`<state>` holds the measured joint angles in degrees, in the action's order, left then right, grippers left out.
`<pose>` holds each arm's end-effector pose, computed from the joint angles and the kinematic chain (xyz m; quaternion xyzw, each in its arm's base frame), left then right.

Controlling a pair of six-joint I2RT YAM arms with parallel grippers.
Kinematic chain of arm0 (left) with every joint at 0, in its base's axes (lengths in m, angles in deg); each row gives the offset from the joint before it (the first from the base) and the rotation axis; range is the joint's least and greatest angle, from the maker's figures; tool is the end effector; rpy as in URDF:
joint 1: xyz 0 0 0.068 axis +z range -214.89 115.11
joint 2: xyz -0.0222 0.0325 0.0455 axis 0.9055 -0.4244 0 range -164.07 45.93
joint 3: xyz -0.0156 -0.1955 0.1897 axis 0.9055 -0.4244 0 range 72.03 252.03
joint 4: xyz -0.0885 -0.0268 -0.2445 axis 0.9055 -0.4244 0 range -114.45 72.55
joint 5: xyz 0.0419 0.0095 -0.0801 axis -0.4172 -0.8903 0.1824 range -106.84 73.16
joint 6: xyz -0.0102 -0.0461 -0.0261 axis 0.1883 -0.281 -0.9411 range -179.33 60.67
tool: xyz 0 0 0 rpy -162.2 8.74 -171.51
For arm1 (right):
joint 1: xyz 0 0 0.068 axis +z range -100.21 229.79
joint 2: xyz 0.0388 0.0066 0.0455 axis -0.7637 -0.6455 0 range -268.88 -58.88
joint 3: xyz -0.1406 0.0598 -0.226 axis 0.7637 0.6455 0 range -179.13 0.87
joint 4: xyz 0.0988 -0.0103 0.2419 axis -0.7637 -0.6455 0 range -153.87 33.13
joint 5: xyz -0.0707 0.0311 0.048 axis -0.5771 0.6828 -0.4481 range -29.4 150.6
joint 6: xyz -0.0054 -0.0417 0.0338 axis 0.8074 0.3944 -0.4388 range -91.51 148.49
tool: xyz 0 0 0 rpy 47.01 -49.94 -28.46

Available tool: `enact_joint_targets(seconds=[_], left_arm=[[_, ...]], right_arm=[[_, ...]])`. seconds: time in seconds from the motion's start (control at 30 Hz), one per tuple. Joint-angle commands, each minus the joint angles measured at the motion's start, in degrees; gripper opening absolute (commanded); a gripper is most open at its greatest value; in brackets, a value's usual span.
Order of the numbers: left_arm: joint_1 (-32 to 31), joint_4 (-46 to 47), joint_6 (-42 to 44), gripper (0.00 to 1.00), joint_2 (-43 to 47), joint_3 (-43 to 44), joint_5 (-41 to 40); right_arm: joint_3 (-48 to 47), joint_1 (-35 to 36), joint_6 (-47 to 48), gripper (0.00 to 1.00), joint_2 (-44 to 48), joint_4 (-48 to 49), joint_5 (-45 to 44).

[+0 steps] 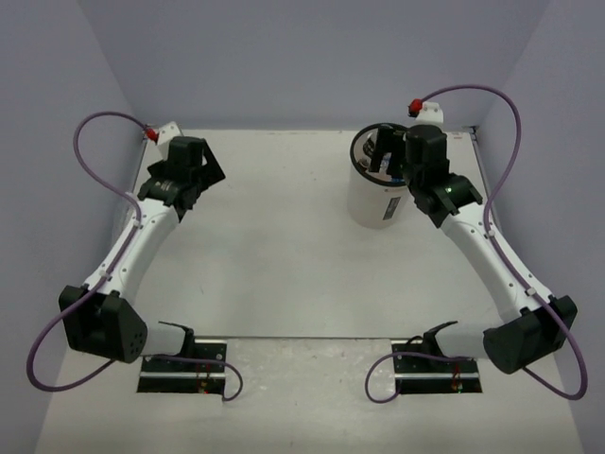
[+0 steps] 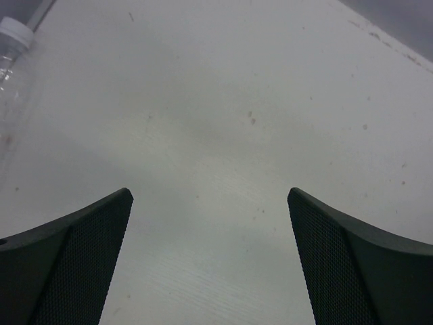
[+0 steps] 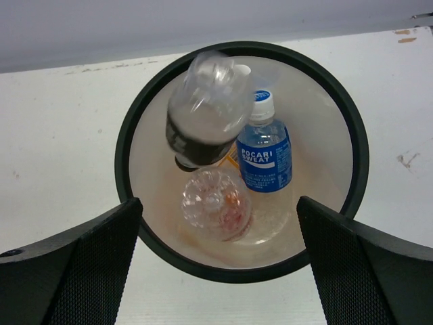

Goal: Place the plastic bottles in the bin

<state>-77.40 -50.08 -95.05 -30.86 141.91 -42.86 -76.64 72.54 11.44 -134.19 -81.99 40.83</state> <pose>0.2882 -0.0481 0.3332 -0.2713 0.8441 0.0162 0.4622 0.2764 0.1028 0.3963 0.0539 0.8248 0.0507 0.5605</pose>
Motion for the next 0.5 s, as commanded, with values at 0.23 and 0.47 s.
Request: enact_joint_targets(seconds=[0.23,0.47], left_arm=[[21.2,-9.7,19.3,0.99,-13.8,20.6,-2.8],[21.7,13.6,36.4,1.00,-6.1,2.1,-1.7]], right_arm=[[8.3,-0.3,-3.7,0.99,6.8,8.7,5.6],[9.4,-0.3,-3.3,0.99,4.7,9.9,7.9]])
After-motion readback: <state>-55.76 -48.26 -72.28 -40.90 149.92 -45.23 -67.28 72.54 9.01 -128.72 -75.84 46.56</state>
